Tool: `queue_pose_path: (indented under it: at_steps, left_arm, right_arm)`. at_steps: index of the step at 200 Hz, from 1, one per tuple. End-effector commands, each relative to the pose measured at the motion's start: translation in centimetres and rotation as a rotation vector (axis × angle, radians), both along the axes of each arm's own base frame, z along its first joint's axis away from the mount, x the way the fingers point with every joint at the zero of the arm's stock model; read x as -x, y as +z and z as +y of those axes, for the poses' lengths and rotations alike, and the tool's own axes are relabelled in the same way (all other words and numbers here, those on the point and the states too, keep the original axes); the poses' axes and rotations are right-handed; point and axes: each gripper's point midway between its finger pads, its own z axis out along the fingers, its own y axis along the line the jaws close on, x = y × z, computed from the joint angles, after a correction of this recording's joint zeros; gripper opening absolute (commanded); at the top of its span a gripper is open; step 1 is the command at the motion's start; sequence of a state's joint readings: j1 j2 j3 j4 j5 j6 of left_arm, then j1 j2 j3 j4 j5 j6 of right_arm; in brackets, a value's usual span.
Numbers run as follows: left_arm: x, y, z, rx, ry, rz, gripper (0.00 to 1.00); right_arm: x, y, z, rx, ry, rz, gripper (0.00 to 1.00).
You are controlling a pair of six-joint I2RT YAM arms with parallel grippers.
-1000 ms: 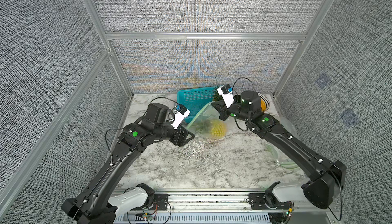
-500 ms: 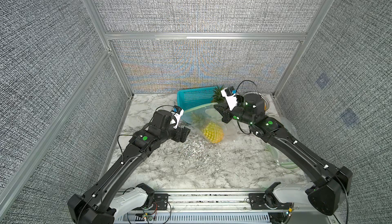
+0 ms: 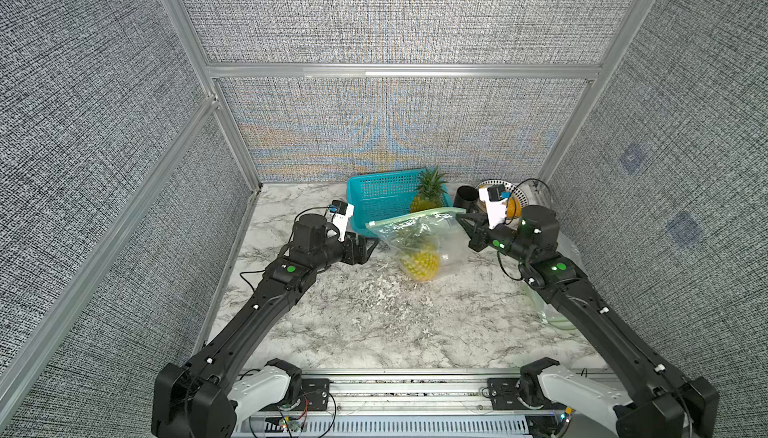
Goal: Open the zip-top bag and take out the pineapple
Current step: Pick up the zipper food storage bag at the center of the board.
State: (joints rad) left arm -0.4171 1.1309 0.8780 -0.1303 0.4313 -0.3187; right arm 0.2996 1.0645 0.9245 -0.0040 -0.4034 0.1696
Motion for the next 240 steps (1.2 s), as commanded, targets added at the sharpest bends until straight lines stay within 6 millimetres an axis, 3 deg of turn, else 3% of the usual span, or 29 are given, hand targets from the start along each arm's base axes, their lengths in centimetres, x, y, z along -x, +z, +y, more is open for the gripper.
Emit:
queue_pose_path:
  at_steps: [1,29,88,154,197,227,240]
  left_arm:
    - [0.6,2.2,-1.7,0.062,-0.122,-0.105,0.84]
    - [0.5,2.2,-2.2,0.041,-0.183,-0.205,0.84]
    - [-1.9,1.0,-3.5,0.092,-0.277,-0.329,0.8]
    - [-3.3,0.0,-5.3,0.134,-0.361,-0.404,0.62]
    - [-3.9,0.1,-6.2,0.172,-0.402,-0.397,0.43]
    - [-3.1,0.8,-6.6,0.19,-0.462,-0.389,0.12]
    - [-2.9,1.3,-6.7,0.195,-0.479,-0.389,0.05]
  right_arm:
    - [0.0,0.6,-0.5,-0.036,0.005,-0.016,0.0]
    - [0.1,0.0,-0.8,-0.03,0.013,-0.013,0.0]
    - [0.0,-0.6,-1.8,-0.049,0.011,0.007,0.0]
    - [0.0,-0.9,-2.0,-0.092,0.034,0.019,0.0]
    - [-0.2,-1.1,-2.1,-0.092,0.034,0.025,0.0]
    - [-0.3,-1.2,-2.2,-0.087,0.03,0.029,0.0]
    - [-0.3,-1.2,-2.2,-0.085,0.031,0.028,0.0]
